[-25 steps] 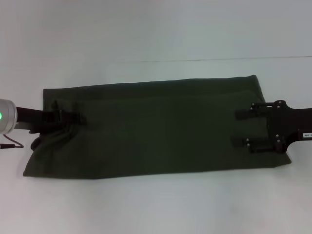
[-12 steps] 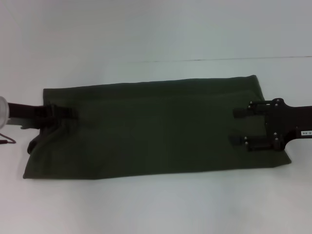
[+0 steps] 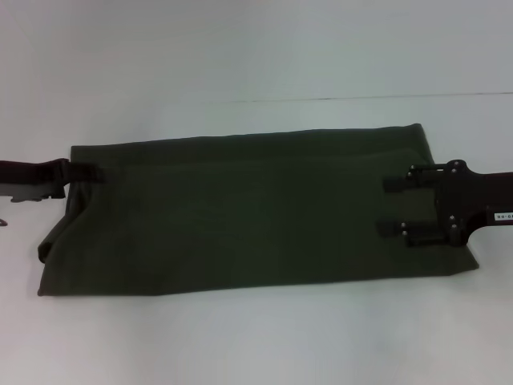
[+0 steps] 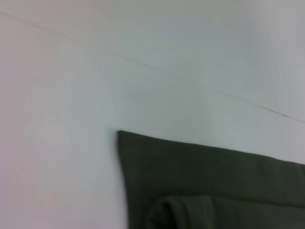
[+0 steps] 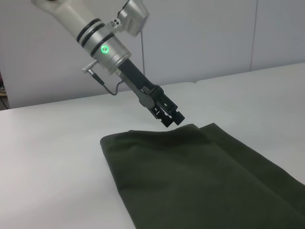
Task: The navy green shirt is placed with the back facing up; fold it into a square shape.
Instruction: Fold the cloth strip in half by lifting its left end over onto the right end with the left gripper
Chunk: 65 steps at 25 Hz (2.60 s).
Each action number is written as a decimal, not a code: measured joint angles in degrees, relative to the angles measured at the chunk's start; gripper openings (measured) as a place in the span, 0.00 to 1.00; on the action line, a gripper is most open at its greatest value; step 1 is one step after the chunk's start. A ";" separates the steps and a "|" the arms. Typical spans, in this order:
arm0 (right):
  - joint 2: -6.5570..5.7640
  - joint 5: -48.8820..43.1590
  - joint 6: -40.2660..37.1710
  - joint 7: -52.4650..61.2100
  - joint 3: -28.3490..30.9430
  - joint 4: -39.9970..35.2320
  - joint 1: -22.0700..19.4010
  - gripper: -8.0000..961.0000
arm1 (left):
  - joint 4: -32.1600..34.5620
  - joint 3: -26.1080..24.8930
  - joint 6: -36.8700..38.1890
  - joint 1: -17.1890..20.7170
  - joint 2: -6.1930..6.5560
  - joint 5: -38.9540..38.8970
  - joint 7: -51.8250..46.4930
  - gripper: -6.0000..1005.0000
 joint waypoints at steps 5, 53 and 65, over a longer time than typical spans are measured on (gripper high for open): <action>0.00 0.00 0.07 0.19 -0.01 -0.09 0.10 0.80 | -1.35 0.36 -1.20 0.11 0.02 0.08 -0.09 0.87; 0.09 0.01 0.18 0.20 -0.47 -0.10 0.44 0.80 | -4.65 2.56 -2.51 -0.29 -0.11 0.90 0.37 0.87; 0.09 0.01 0.44 0.20 -0.71 -0.10 0.53 0.80 | -4.36 2.48 -0.55 -0.78 0.11 0.50 0.20 0.87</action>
